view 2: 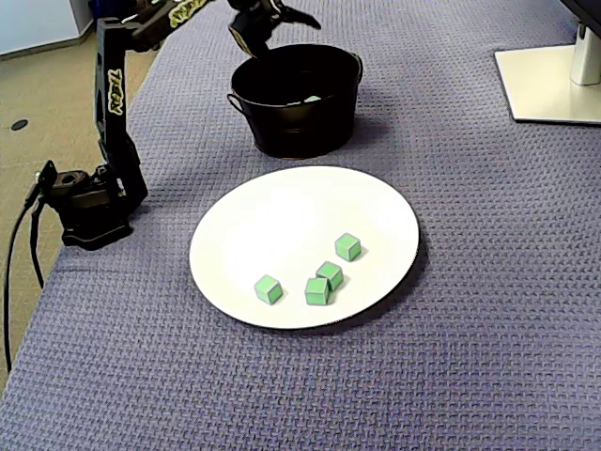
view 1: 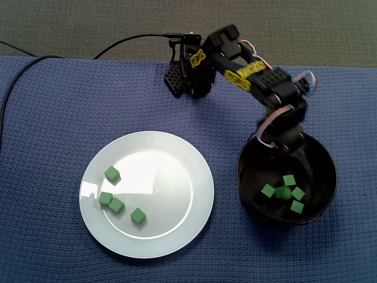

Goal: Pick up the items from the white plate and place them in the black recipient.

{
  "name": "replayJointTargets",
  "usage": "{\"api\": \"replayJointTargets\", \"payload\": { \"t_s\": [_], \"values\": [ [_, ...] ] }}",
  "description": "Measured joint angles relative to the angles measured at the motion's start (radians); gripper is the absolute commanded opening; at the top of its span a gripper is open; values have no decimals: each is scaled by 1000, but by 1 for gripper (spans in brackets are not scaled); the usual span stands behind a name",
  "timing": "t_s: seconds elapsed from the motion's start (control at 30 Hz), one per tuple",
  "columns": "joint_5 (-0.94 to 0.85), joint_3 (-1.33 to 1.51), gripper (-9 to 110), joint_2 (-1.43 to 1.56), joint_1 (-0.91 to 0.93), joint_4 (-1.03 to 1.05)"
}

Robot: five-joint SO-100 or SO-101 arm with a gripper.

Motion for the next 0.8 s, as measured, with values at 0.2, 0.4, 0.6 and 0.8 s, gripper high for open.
{"api": "replayJointTargets", "payload": {
  "t_s": [0.2, 0.4, 0.6, 0.8],
  "values": [
    [-170, 12, 53, 158, 339, 41],
    [-508, 189, 49, 178, 678, -196],
    [-704, 307, 52, 75, 822, -400],
    [-802, 360, 50, -72, 848, -537]
  ]
}}
